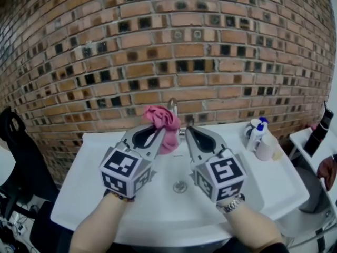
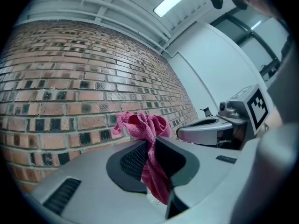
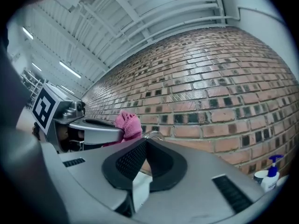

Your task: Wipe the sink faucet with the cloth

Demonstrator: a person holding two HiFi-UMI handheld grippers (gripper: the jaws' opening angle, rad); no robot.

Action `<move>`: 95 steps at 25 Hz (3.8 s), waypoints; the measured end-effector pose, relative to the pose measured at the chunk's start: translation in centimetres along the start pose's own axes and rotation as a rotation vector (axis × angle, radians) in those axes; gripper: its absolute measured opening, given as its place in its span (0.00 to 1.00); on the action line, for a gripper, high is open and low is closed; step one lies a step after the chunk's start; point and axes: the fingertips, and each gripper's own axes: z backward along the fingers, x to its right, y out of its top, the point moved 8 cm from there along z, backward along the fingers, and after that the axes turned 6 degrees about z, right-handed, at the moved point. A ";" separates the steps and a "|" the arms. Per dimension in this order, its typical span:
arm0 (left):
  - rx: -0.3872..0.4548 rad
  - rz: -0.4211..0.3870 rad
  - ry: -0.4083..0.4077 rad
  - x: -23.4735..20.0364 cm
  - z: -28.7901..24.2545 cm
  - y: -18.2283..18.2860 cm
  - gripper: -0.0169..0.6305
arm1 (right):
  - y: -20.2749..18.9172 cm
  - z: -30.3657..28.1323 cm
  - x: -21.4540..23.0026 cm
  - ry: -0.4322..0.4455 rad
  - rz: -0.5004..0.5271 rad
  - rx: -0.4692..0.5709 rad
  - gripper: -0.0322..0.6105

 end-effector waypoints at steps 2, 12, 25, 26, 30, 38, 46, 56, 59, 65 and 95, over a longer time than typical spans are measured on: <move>-0.004 -0.004 0.005 -0.3 -0.7 0.0 0.11 | -0.2 -0.6 0.4 -0.002 -0.008 0.007 0.07; -0.011 -0.024 0.005 -2.4 -3.2 0.5 0.11 | -1.7 -1.7 1.4 -0.001 -0.061 -0.017 0.07; 0.007 -0.053 0.008 -4.2 -5.7 2.0 0.11 | -1.9 -1.5 1.3 0.004 -0.056 -0.028 0.07; 0.008 -0.058 0.010 -4.4 -5.9 2.1 0.11 | -1.9 -1.6 1.3 0.005 -0.054 -0.028 0.07; 0.011 -0.070 0.014 -4.8 -6.5 2.3 0.11 | -2.1 -1.6 1.2 0.007 -0.049 -0.036 0.07; 0.010 -0.084 0.019 -5.9 -8.0 2.5 0.11 | -2.3 -1.7 1.2 0.004 -0.048 -0.040 0.07; 0.009 -0.081 0.021 -7.3 -9.8 1.6 0.10 | -2.6 -1.8 1.3 0.002 -0.054 -0.054 0.07; -0.006 -0.020 -0.005 -9.2 -12.4 -1.2 0.10 | -2.9 -2.0 1.3 0.003 -0.055 -0.073 0.07; -0.003 -0.008 -0.010 -9.5 -12.8 -1.8 0.10 | -3.0 -2.1 1.4 0.004 -0.055 -0.079 0.07; -0.027 0.003 -0.018 -9.8 -13.6 -3.4 0.10 | -3.3 -2.0 1.4 0.004 -0.053 -0.094 0.07; -0.190 0.001 -0.027 -9.6 -15.1 -10.5 0.09 | -4.4 -2.4 1.5 0.007 -0.052 -0.130 0.07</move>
